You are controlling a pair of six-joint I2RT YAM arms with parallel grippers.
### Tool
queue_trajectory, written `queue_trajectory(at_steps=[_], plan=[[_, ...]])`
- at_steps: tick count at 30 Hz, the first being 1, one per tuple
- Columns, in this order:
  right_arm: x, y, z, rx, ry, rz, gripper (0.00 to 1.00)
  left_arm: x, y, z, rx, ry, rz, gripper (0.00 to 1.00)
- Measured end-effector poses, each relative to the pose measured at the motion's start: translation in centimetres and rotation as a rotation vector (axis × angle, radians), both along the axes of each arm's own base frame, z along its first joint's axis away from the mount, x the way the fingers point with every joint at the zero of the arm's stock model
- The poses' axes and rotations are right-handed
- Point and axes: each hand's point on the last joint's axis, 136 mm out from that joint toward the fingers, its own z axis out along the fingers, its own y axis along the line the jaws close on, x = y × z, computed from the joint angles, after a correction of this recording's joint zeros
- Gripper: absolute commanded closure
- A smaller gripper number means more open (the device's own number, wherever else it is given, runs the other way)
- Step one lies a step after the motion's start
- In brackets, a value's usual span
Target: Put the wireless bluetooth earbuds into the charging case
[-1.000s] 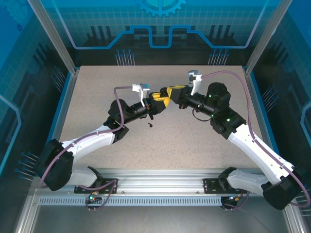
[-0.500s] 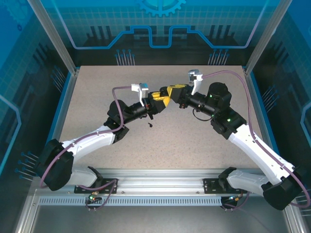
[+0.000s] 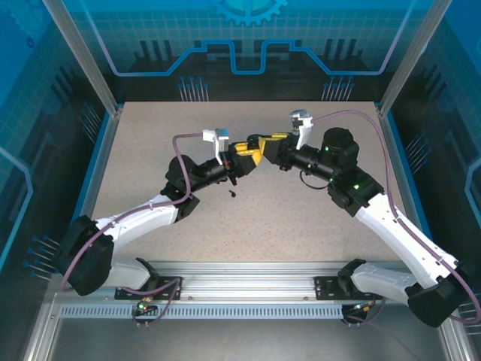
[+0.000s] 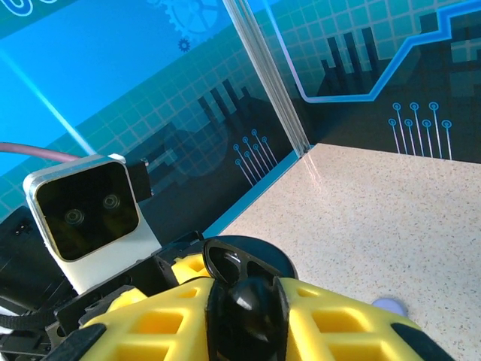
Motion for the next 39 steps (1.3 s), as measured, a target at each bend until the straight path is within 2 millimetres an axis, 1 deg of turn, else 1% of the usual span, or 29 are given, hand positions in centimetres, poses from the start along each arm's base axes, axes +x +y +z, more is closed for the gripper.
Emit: queue_trajectory(at_steps=[6,16,22,28,31,34,36,39], plan=[[-0.2,0.1,0.0,-0.003,-0.001,0.010,0.64,0.0,0.0,0.0,0.000,0.000,0.000,0.95],[-0.3,0.0,-0.2,-0.012,0.007,0.006,0.64,0.1,-0.1,-0.3,0.009,0.009,0.001,0.96],[0.3,-0.9,-1.9,-0.075,0.052,-0.058,0.62,0.6,-0.2,-1.5,0.051,0.034,0.023,0.96],[1.1,-2.6,-3.7,-0.157,0.098,-0.162,0.58,1.1,0.1,-2.7,0.100,0.063,0.056,0.96],[1.7,-3.5,-5.0,-0.213,0.137,-0.208,0.58,1.3,1.0,-2.3,0.106,0.065,0.082,0.95],[2.4,-3.8,-7.0,-0.278,0.189,-0.222,0.59,1.9,3.0,-1.9,0.104,0.078,0.134,0.95],[2.9,-3.5,-9.1,-0.327,0.238,-0.212,0.60,2.4,4.8,-1.9,0.104,0.095,0.176,0.95],[3.5,-2.7,-12.6,-0.390,0.324,-0.179,0.61,2.7,7.2,-2.7,0.114,0.129,0.232,0.94]])
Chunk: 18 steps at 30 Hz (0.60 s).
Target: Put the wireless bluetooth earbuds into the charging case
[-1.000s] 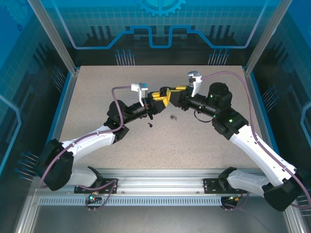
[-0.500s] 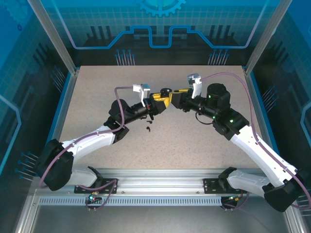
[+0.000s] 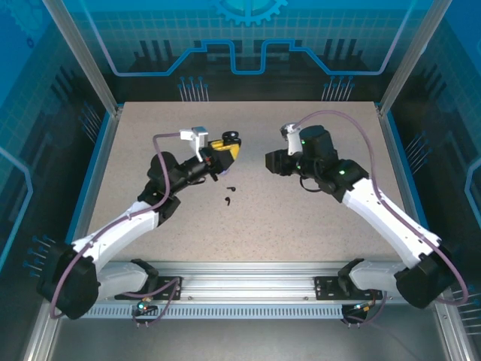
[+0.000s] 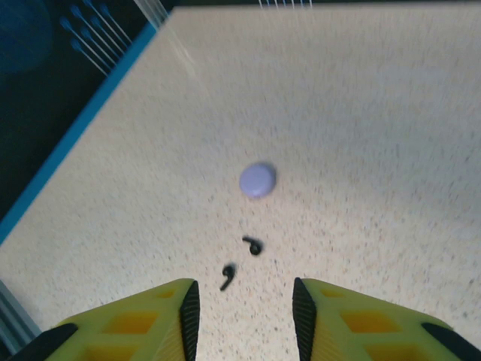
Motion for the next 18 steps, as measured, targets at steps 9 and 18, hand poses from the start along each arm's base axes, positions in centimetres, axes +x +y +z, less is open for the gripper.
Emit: queue_trajectory(at_steps=[9,18], plan=[[0.4,4.7,-11.2,-0.137,0.271,0.081,0.61,-0.8,4.6,-2.0,0.021,0.058,0.103,0.94],[0.1,11.8,-18.0,-0.271,0.395,0.146,0.62,-1.9,5.3,-2.7,0.026,0.061,0.096,0.93]])
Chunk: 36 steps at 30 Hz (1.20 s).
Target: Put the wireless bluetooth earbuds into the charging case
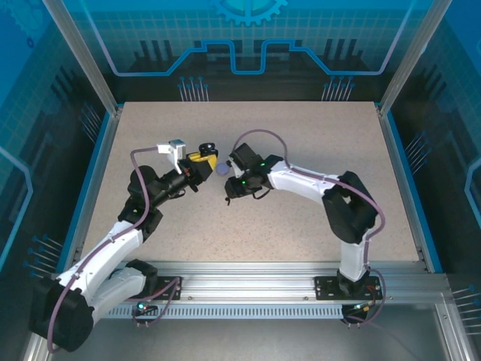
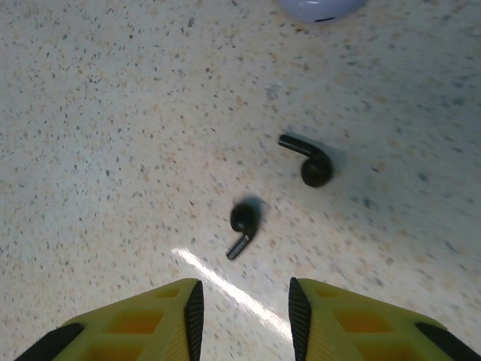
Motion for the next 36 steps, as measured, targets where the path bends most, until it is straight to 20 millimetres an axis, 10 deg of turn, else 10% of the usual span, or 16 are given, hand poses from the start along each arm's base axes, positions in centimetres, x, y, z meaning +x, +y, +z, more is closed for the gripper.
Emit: queue_trajectory(at_steps=[36], plan=[[0.2,2.6,-5.9,-0.309,0.082,0.010,0.63,-0.4,0.2,0.4,-0.001,-0.013,0.000,0.93]])
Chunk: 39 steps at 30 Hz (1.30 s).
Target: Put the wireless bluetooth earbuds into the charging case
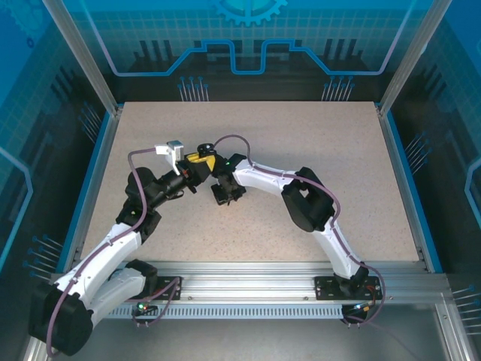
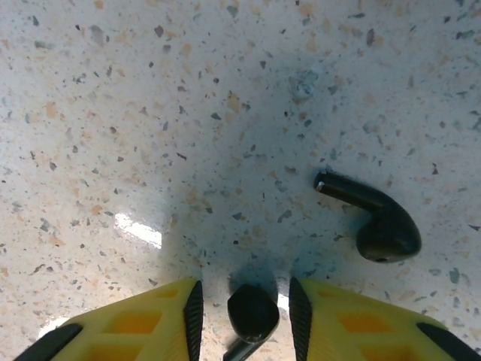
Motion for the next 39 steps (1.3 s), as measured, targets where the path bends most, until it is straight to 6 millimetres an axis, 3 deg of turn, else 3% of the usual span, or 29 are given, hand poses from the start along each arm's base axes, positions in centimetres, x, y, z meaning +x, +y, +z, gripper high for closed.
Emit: queue_trajectory(at_steps=[22,30,34,39], plan=[[0.0,-0.5,-0.1,-0.029,-0.026,-0.005,0.84,0.0,0.0,-0.1,0.000,0.001,0.001,0.93],[-0.3,-4.0,0.3,0.007,-0.055,-0.071,0.85,0.0,0.0,-0.1,0.000,0.002,0.001,0.93],[0.1,-5.9,1.9,0.054,-0.096,-0.110,0.86,0.1,0.0,-0.3,0.002,0.009,0.001,0.93],[0.7,-7.6,6.0,0.165,-0.203,-0.148,0.86,0.7,-0.2,-1.4,0.008,0.046,-0.002,0.93]])
